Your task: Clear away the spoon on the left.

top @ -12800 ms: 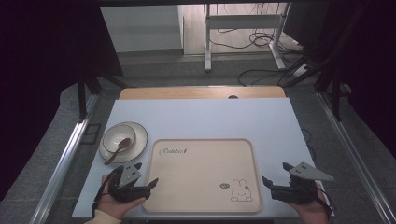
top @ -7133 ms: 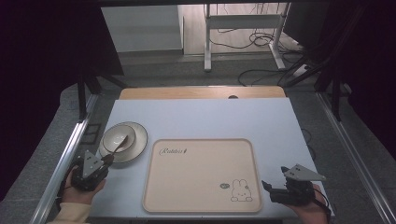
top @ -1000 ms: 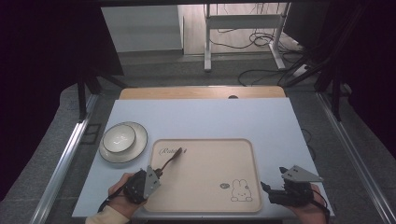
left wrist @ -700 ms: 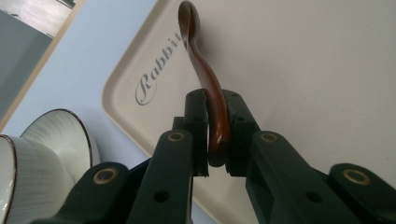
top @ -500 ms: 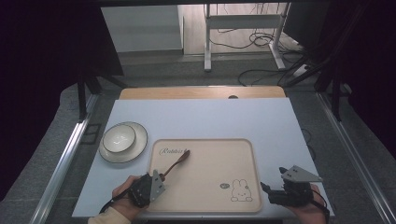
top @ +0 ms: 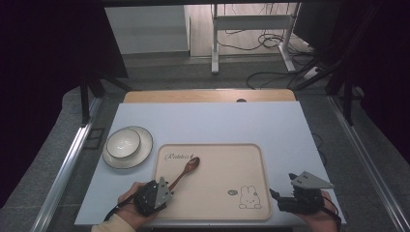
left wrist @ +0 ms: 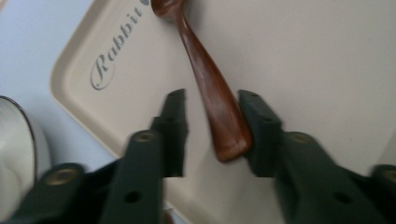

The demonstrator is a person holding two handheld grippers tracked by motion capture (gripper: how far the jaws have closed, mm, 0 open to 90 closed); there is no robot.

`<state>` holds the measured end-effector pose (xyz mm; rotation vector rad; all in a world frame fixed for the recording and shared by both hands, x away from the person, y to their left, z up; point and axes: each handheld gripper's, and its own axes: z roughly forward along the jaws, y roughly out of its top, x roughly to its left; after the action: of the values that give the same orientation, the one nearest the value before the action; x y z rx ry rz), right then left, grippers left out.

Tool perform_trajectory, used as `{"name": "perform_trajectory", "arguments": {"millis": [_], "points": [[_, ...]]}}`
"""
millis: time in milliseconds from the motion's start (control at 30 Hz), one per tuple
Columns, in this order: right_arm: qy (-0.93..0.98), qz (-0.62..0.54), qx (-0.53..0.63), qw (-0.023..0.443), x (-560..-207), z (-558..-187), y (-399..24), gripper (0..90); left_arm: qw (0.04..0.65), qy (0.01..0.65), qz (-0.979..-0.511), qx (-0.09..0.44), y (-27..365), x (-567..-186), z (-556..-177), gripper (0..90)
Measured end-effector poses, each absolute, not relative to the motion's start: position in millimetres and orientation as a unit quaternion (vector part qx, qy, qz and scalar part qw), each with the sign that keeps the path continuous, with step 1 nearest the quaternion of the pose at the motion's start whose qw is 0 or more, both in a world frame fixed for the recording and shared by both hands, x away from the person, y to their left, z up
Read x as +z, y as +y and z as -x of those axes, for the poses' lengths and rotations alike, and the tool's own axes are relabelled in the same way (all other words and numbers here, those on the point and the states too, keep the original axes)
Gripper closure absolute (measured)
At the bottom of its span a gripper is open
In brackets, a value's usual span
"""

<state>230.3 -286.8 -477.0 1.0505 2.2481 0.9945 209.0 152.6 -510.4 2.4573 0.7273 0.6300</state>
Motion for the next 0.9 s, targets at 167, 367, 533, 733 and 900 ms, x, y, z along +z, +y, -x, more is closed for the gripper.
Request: {"name": "perform_trajectory", "arguments": {"millis": [167, 367, 533, 733, 900], "points": [[0.818, -0.382, 0.362, 0.232, -477.0, -230.4, -286.9, 15.5, 0.270, 0.303, -0.894, 0.191, 160.8, -510.0, -214.9, 32.4], [0.818, -0.382, 0.362, 0.232, -476.9, -230.5, -287.2, 15.6, 0.285, 0.303, -0.890, 0.187, 162.0, -506.4, -213.7, 21.5], [0.817, -0.382, 0.362, 0.234, -476.9, -230.3, -287.3, 15.5, 0.295, 0.312, -0.882, 0.194, 165.2, -503.1, -214.6, 19.3], [0.818, -0.381, 0.363, 0.235, -476.7, -231.0, -287.4, 15.5, 0.331, 0.341, -0.856, 0.203, 173.7, -494.3, -214.1, 20.7], [0.818, -0.381, 0.362, 0.234, -477.1, -231.0, -287.7, 15.6, 0.362, 0.366, -0.831, 0.212, 182.0, -486.1, -212.6, 21.2]]}}
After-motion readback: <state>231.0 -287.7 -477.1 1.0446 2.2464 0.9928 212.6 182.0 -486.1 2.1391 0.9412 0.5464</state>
